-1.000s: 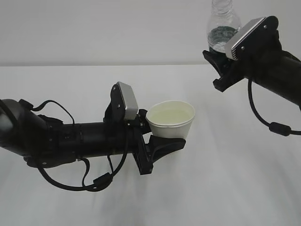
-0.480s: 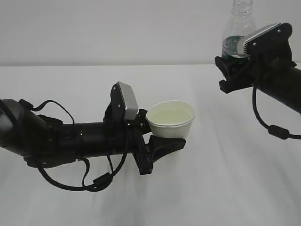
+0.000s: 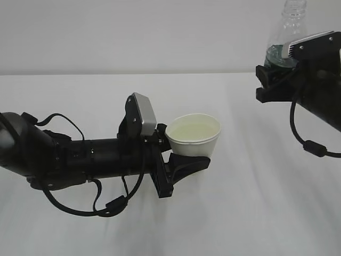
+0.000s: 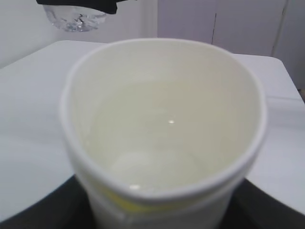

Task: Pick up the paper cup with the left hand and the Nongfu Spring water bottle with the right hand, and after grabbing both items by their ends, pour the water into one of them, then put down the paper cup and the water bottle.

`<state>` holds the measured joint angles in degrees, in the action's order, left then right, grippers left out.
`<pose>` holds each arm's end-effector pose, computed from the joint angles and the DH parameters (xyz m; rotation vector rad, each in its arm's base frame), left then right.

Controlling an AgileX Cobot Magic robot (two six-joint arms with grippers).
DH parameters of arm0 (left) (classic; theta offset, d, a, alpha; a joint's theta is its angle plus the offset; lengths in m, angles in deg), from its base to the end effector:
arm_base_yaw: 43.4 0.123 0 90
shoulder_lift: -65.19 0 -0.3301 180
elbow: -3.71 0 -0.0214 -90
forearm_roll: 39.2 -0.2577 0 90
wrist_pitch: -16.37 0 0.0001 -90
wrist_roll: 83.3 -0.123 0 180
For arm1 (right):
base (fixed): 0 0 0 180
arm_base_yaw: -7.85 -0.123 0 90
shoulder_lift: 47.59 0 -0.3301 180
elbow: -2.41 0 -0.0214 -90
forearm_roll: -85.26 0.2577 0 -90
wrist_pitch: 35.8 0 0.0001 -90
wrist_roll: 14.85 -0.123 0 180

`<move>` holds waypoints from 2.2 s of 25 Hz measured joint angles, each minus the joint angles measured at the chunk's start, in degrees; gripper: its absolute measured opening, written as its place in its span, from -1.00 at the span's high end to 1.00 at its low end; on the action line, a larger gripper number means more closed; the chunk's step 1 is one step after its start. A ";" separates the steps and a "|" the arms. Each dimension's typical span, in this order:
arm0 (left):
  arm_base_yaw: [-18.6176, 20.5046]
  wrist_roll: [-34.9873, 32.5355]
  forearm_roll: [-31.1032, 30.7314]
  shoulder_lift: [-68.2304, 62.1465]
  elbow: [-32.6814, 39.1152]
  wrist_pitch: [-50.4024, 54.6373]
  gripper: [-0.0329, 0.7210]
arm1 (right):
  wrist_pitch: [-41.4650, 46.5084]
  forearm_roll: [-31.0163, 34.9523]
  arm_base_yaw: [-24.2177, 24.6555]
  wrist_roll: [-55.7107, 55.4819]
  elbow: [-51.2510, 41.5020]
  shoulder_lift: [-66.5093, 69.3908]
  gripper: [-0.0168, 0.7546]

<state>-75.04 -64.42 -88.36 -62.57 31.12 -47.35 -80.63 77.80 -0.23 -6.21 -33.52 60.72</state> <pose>0.3122 -0.2903 0.1398 1.1104 1.4500 -0.9518 0.3869 0.0663 0.2191 -0.3979 1.6924 0.0045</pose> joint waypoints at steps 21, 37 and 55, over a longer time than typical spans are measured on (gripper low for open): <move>0.00 0.00 0.09 0.00 0.00 0.10 -0.20 | -10.36 7.46 0.00 -0.14 -2.52 11.55 -0.20; 0.00 0.00 0.09 0.00 0.00 0.10 -0.20 | -11.11 9.55 0.00 -1.67 2.63 19.60 -0.16; 0.00 0.00 0.26 0.00 0.00 0.10 -0.20 | -11.36 9.33 2.01 -1.71 9.38 26.68 -0.15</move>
<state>-75.04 -64.42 -88.09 -62.57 31.12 -47.25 -91.98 87.13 1.78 -7.91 -24.14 87.39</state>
